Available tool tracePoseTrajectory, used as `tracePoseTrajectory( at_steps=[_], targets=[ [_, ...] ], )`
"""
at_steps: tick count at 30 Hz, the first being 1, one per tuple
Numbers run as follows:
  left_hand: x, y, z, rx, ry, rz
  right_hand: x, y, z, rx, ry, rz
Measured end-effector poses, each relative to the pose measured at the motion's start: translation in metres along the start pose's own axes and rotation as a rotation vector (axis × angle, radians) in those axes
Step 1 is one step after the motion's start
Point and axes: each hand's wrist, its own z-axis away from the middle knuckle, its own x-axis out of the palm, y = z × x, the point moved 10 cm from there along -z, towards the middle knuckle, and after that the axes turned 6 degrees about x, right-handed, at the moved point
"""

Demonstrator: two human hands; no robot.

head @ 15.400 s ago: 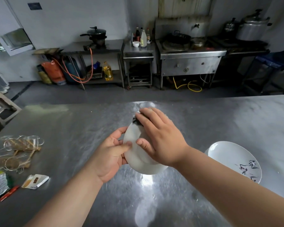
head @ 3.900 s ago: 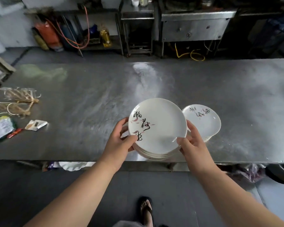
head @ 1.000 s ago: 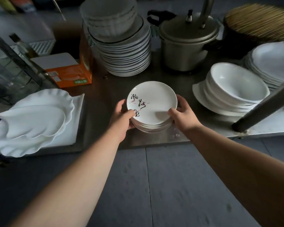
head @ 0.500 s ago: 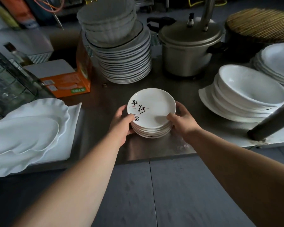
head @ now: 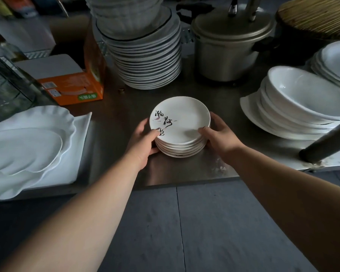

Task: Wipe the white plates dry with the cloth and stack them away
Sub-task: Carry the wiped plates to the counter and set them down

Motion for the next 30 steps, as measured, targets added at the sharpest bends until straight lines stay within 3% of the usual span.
tracePoseTrajectory(
  at_steps=[13,17,22,30],
  targets=[
    [0.001,0.005,0.000,0.067,-0.053,-0.038,0.005,-0.003,-0.002,-0.057,-0.083,0.008],
    [0.006,0.004,0.009,0.129,-0.138,-0.050,0.006,-0.005,0.009,-0.129,-0.063,0.147],
    [0.011,-0.008,0.019,0.283,-0.250,-0.318,0.006,0.004,0.026,-0.236,-0.014,0.405],
    [0.013,-0.006,0.025,0.335,-0.200,-0.429,0.009,0.002,0.024,-0.266,0.053,0.515]
  ],
)
